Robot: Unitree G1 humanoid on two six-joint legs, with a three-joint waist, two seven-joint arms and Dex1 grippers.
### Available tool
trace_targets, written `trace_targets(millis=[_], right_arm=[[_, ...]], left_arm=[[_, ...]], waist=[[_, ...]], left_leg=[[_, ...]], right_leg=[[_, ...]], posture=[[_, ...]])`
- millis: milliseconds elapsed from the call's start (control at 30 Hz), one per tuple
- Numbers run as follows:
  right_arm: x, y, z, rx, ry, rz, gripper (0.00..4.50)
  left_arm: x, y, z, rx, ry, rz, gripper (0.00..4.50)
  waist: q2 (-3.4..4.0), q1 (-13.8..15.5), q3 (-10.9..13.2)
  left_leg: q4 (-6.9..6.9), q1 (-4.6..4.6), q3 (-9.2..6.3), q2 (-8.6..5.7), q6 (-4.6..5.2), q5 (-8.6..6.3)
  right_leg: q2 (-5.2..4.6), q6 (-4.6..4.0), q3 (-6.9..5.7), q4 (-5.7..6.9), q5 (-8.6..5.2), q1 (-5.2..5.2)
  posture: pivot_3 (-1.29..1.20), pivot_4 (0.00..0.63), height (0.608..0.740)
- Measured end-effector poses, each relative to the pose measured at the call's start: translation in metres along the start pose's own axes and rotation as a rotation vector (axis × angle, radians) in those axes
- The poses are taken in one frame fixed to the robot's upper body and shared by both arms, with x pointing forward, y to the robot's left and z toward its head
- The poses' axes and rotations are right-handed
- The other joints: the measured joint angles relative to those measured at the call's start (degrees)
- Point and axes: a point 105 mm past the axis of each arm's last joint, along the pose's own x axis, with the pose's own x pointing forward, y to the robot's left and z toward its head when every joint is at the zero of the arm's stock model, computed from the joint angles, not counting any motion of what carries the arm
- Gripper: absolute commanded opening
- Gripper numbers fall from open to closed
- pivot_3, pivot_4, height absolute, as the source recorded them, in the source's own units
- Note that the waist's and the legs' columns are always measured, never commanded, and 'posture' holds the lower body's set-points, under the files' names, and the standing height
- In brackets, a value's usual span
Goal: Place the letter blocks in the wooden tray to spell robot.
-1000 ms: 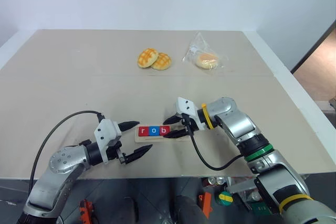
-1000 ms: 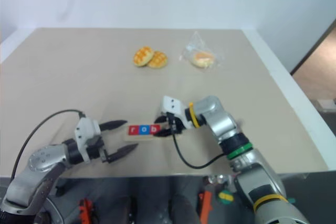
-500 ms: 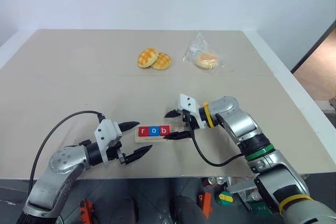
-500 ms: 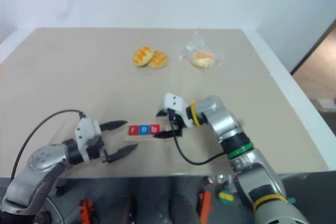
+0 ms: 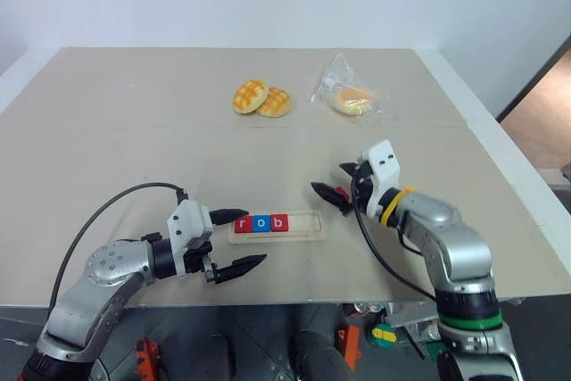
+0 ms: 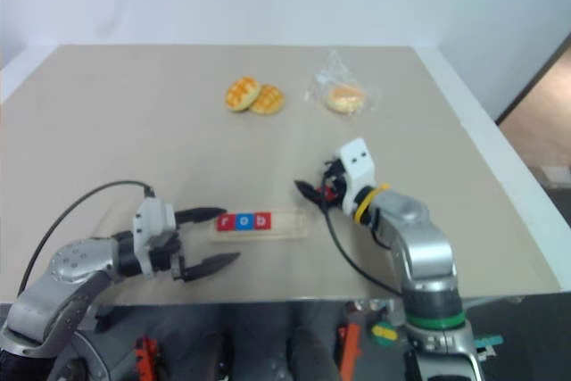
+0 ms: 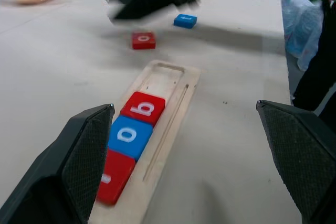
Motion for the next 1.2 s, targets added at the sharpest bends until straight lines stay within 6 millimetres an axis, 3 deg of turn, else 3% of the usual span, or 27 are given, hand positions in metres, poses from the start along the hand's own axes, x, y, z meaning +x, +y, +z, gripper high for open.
trace_targets(millis=[467,567,800,967,1200], right_arm=[[0.002,-0.009,-0.032,0.036,0.047,-0.217,4.47],[0.006,-0.006,-0.038,0.045,0.057,-0.213,3.66],[0.008,0.006,-0.043,0.068,0.047,-0.208,1.27],[-0.004,0.010,-0.046,0.098,0.034,-0.286,1.24],[-0.047,0.026,-0.053,0.179,0.015,-0.470,1.24]], left_arm=[[0.020,-0.001,0.014,-0.020,-0.076,-0.032,4.50],[0.021,-0.001,0.013,-0.040,-0.070,-0.039,4.50],[0.019,-0.001,0.011,-0.038,-0.052,-0.045,4.50],[0.017,-0.002,0.007,-0.041,-0.031,-0.050,4.50],[0.012,-0.003,-0.002,-0.045,0.007,-0.039,4.50]], waist=[[-0.02,0.06,-0.01],[-0.02,0.06,-0.01],[-0.04,0.10,-0.05],[-0.08,0.16,-0.08],[-0.05,0.24,-0.08]], left_leg=[[0.03,0.07,0.10,0.06,-0.15,0.23],[0.01,0.07,0.10,0.07,-0.15,0.23],[0.03,0.08,0.08,0.09,-0.16,0.23],[-0.01,0.08,0.06,0.08,-0.16,0.23],[-0.06,0.04,0.01,0.12,-0.19,0.22]], right_leg=[[0.14,0.01,0.10,0.00,0.24,0.03],[0.16,0.00,0.10,0.00,0.23,0.03],[0.15,0.00,0.10,0.00,0.24,0.06],[0.14,-0.01,0.10,0.00,0.19,0.04],[0.07,-0.02,0.08,0.00,0.13,-0.02]], posture=[[0.00,0.150,0.740],[0.00,0.150,0.740],[0.00,0.150,0.740],[0.00,0.150,0.740],[0.00,0.150,0.740]])
